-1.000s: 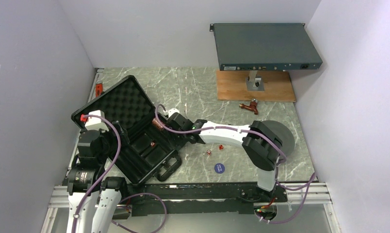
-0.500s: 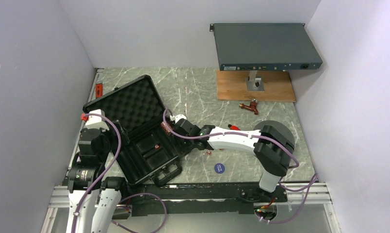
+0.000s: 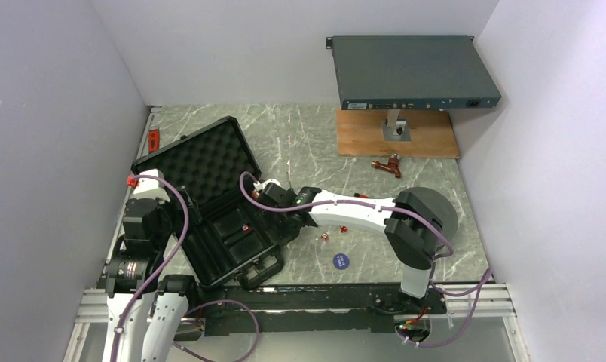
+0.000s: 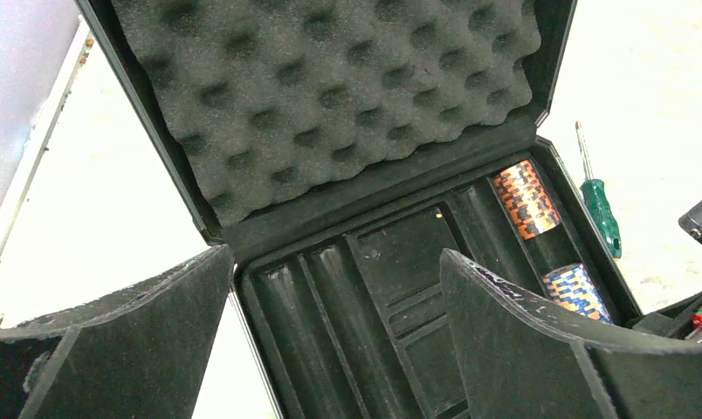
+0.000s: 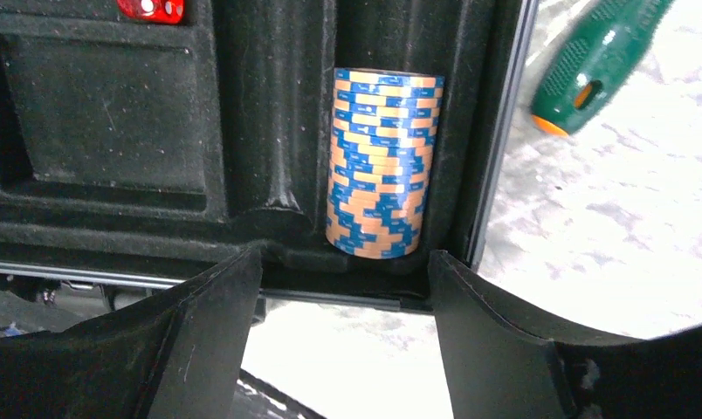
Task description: Pack up texas hold em set
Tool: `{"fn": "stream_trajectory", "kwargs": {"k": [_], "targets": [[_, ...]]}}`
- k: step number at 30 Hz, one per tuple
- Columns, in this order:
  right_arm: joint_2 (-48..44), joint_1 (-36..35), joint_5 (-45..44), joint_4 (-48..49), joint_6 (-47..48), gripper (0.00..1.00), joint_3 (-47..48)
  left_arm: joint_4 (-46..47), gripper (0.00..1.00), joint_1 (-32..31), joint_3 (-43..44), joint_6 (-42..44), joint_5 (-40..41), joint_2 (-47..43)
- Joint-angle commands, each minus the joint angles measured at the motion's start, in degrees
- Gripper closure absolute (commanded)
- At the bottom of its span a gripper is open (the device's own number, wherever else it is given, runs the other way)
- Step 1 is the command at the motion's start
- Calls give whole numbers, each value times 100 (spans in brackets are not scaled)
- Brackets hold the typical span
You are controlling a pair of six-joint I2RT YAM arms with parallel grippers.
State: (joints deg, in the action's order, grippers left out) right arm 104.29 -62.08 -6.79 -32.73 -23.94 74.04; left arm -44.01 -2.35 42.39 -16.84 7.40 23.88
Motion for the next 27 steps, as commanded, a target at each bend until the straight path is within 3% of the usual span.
{"fn": "stream_trajectory", "kwargs": {"k": [1,7,13,16,27], "targets": [[-29,32,-483,-1367,213,25,468,147,5,-2,41,-40,36,73],[-282,124,-648,-1367,215,21,839,147,5,-2,41,-39,29,64],[-722,196,-1009,-1364,-42,6,877,156,4,-4,32,-30,17,60],[-1196,342,-1136,-1208,-269,0,488,180,4,-3,24,-9,-40,63],[-3149,1134,-1302,-725,-876,0,-1519,431,5,-2,-20,197,-659,181]]}}
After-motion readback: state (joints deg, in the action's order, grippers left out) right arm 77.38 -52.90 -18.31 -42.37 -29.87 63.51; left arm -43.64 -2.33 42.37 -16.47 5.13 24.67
